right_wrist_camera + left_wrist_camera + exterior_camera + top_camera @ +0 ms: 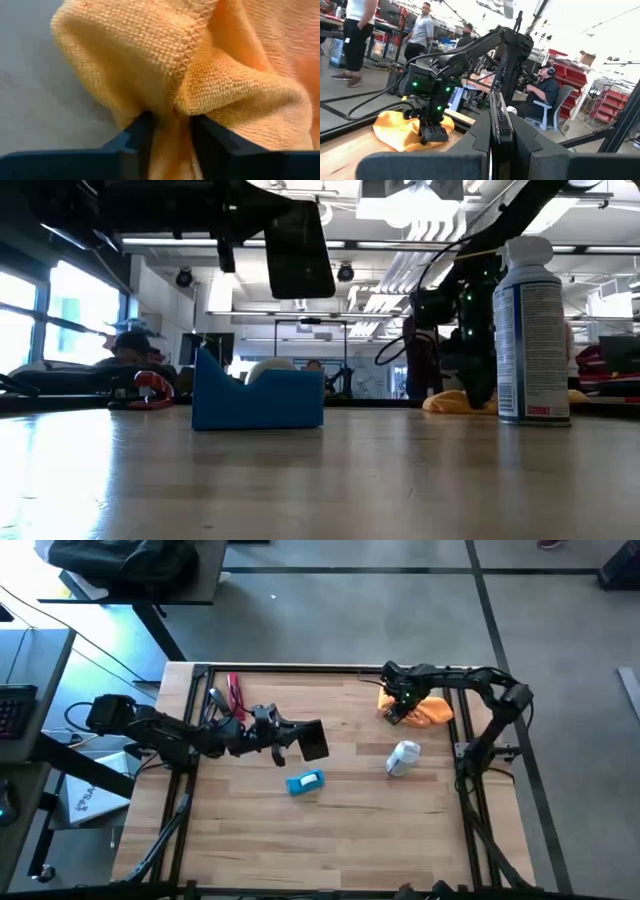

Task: Apply microfiber cloth
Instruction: Wipe the back of the cellphone with an orange microfiber cloth

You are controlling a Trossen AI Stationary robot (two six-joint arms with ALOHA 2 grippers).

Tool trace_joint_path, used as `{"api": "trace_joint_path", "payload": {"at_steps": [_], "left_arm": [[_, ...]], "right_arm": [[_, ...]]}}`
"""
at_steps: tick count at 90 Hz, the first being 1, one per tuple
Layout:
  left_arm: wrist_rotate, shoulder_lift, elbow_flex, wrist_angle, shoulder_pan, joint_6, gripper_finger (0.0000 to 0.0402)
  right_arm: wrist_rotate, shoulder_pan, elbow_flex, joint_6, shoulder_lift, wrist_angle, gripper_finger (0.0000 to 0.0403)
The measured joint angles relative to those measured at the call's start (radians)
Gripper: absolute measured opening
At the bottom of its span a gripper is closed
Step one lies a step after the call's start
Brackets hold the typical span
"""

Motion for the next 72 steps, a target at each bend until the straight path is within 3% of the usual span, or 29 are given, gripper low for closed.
{"api": "trace_joint_path", "payload": {"at_steps": [9, 26, 43, 72], "left_arm": [[-0.010, 0.000, 0.000, 0.001, 0.000, -0.001, 0.0012], [-0.039, 0.000, 0.000, -0.030, 0.011, -0.001, 0.0012], [0.116, 0.000, -0.001, -0.056, 0.082, -0.073, 0.0012], [0.103, 0.003, -0.103, 0.038, 0.175, -0.171, 0.0012]], "right_arm": [[0.010, 0.003, -0.003, -0.021, -0.013, -0.001, 0.0011], [0.056, 0.039, 0.017, -0.030, -0.087, 0.014, 0.0002], [0.094, 0.117, 0.060, -0.043, -0.189, 0.054, 0.0000], [0.081, 0.268, 0.118, -0.060, -0.265, 0.286, 0.0000]]}}
